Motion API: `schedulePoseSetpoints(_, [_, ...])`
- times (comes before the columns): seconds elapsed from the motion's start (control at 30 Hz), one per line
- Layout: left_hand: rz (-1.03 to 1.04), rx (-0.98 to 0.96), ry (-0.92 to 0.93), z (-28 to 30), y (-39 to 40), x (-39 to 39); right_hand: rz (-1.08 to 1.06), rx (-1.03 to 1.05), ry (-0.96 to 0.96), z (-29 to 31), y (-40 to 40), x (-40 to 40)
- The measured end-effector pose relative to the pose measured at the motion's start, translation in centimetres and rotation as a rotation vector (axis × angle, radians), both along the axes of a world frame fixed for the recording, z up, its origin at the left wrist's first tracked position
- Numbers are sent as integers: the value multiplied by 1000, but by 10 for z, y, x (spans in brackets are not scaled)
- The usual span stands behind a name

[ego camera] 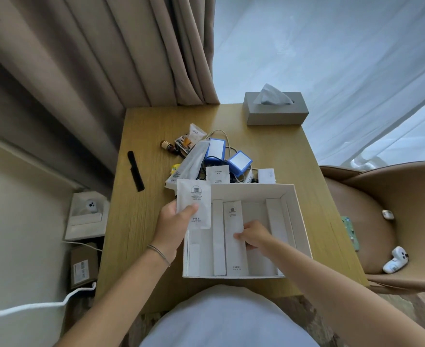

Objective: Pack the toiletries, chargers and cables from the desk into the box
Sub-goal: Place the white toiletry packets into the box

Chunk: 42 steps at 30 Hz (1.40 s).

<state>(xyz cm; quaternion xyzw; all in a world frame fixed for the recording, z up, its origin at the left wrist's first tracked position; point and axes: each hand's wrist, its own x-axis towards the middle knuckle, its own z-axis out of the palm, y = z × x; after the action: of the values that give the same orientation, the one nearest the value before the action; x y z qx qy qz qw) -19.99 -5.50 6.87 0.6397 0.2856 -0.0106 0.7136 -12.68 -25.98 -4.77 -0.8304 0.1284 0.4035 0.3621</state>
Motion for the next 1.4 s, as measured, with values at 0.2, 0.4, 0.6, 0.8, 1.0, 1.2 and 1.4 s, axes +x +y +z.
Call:
schedulePoseSetpoints(0.2, [-16,37,-8,4,1,-5,108,-81,-79,-11,0,-2])
schedulePoseSetpoints(0.4, [-59,71,1,5,-10,-2,411,-326,-204,-8,-7,1])
schedulePoseSetpoints(0.6, [-220,149,35,-8,-34,8,440,-364,-314,17,-9,14])
schedulePoseSetpoints(0.8, [-484,496,65,-42,-63,24,390,-374,-600,65,-34,17])
schedulePoseSetpoints(1.0, [-578,577,197,-77,-85,30,409,-299,-650,77,-50,3])
schedulePoseSetpoints(1.2, [-695,562,241,-96,-95,32,373,-249,-631,75,-60,-3])
schedulePoseSetpoints(1.4, [-980,887,141,-106,-91,34,349,-160,-645,77,-67,-5])
